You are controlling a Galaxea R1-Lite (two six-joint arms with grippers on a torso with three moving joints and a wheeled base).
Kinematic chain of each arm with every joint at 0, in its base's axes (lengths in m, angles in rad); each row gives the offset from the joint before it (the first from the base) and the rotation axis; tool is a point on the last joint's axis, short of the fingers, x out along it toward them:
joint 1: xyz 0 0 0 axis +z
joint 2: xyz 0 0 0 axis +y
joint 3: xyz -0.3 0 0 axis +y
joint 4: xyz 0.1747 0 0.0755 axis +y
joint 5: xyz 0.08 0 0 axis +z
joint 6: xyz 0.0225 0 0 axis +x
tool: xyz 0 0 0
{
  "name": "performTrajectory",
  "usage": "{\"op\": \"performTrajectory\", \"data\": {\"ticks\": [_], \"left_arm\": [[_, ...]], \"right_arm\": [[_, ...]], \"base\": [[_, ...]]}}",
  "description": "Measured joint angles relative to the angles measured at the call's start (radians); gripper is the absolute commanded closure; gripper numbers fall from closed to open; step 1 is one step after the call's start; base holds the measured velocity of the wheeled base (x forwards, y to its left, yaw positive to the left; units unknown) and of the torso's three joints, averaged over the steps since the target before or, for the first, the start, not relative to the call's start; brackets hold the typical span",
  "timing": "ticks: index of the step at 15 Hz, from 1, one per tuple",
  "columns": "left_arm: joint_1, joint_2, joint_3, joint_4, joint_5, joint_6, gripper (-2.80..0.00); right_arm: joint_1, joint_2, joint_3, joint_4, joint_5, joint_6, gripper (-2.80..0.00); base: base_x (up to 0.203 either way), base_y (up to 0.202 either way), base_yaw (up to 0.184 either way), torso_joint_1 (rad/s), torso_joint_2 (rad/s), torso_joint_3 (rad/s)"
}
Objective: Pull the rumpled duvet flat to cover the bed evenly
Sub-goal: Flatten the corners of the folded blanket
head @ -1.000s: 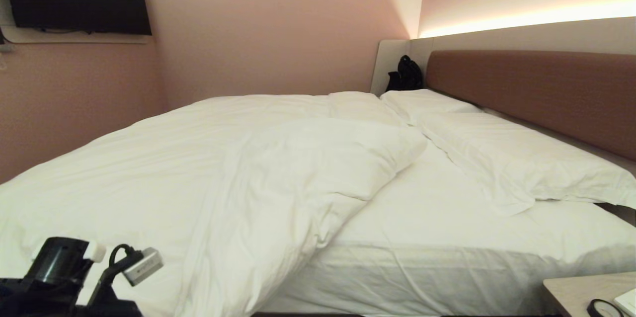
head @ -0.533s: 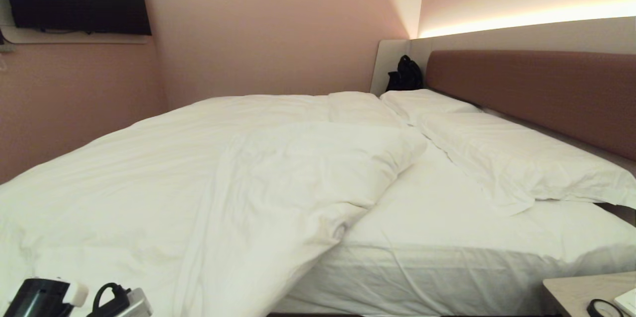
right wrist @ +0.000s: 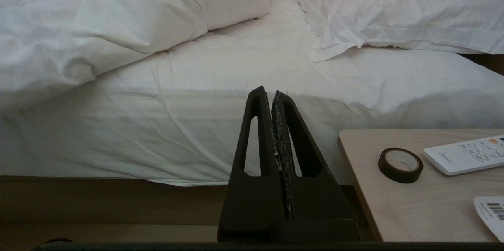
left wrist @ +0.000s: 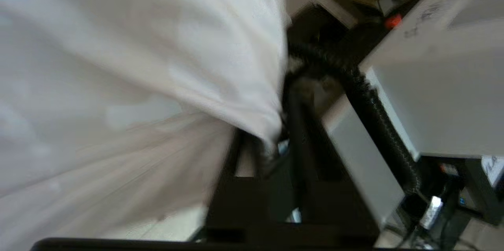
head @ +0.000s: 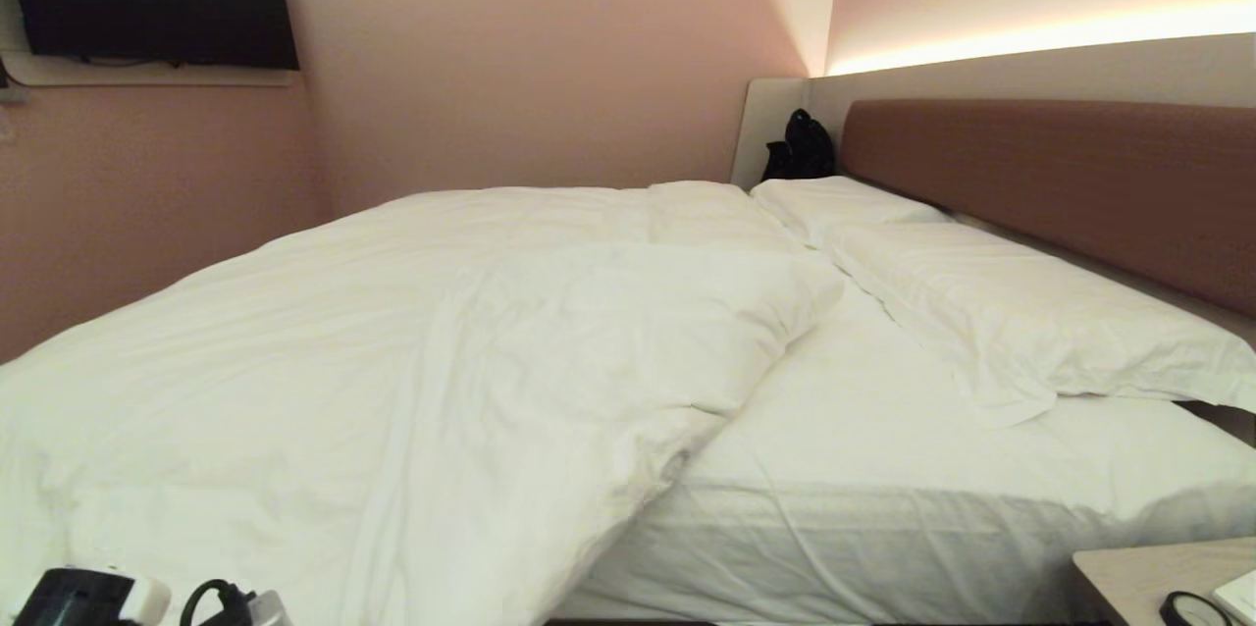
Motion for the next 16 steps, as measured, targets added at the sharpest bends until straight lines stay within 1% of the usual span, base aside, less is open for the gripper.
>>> {"op": "performTrajectory", "data": {"ticks": [3,6,9,11,12,13,14,16], "left_arm": [[0.0,-0.032,0.019,-0.002,0.0,0.0,-2.8],[-0.002,-0.107,0.056,0.008,0.006,-0.003,-2.8],[-0.002,-0.246,0.053,0.094,0.009,-0.019,-2.8],[-0.002,-0.37,0.014,0.182,0.009,-0.038,-2.8],[-0.002,-0.437,-0.025,0.233,0.009,-0.068,-2.8],[-0.002,-0.498,-0.083,0.284,0.011,-0.116,-2.8],[-0.001,-0.552,-0.16,0.328,0.016,-0.186,-2.8],[-0.001,-0.629,-0.337,0.372,0.045,-0.353,-2.8]], "right_arm": [[0.0,0.0,0.0,0.0,0.0,0.0,0.0],[0.0,0.0,0.0,0.0,0.0,0.0,0.0],[0.0,0.0,0.0,0.0,0.0,0.0,0.0],[0.0,0.0,0.0,0.0,0.0,0.0,0.0],[0.0,0.0,0.001,0.0,0.0,0.0,0.0],[0.0,0.0,0.001,0.0,0.0,0.0,0.0],[0.0,0.0,0.001,0.0,0.0,0.0,0.0],[0.0,0.0,0.0,0.0,0.0,0.0,0.0]], "base": [[0.0,0.0,0.0,0.0,0.0,0.0],[0.0,0.0,0.0,0.0,0.0,0.0],[0.0,0.0,0.0,0.0,0.0,0.0],[0.0,0.0,0.0,0.0,0.0,0.0],[0.0,0.0,0.0,0.0,0.0,0.0],[0.0,0.0,0.0,0.0,0.0,0.0],[0.0,0.0,0.0,0.0,0.0,0.0],[0.0,0.0,0.0,0.0,0.0,0.0]]}}
